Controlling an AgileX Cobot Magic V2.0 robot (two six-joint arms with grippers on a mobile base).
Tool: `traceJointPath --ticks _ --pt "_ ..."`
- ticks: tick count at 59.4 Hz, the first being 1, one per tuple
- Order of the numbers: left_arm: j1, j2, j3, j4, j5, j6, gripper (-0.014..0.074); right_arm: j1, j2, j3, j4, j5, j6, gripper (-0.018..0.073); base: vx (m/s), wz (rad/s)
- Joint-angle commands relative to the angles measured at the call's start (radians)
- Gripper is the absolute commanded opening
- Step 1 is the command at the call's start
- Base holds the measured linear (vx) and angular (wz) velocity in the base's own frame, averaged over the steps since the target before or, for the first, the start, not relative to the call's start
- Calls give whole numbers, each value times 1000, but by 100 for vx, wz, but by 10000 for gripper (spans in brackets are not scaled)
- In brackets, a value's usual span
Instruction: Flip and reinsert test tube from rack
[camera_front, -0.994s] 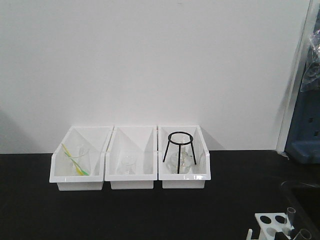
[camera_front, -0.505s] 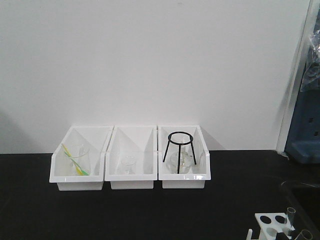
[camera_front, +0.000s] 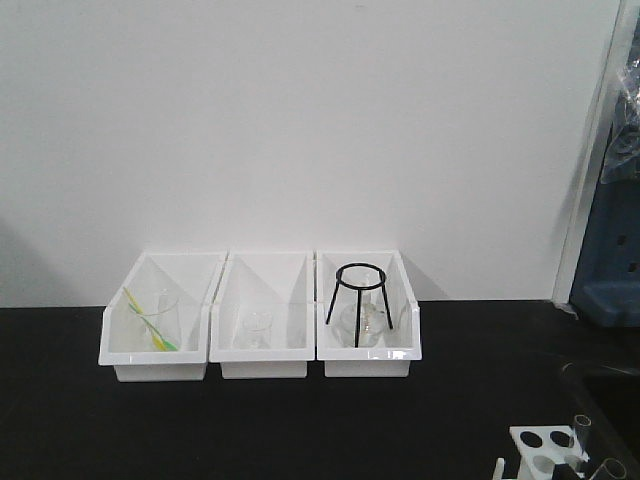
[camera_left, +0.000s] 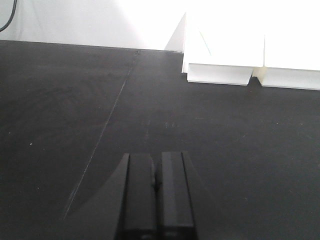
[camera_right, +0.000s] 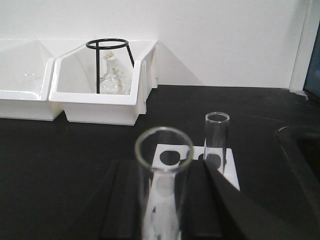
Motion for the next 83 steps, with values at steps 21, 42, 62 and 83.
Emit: traceJointPath --ticks 21,42,62,83 --pt "-8 -3 2 -4 -88 0 -6 -4 -173 -79 0 262 -16 -9 0 0" --pt "-8 -3 2 -4 -88 0 -6 -4 -173 -79 7 352 -59 -7 0 0" --pt "-8 -3 2 -4 -88 0 -6 -4 -173 -79 11 324 -59 140 0 0" --pt "-8 -3 2 -4 -88 0 -6 -4 -180 -86 23 315 -51 454 0 0"
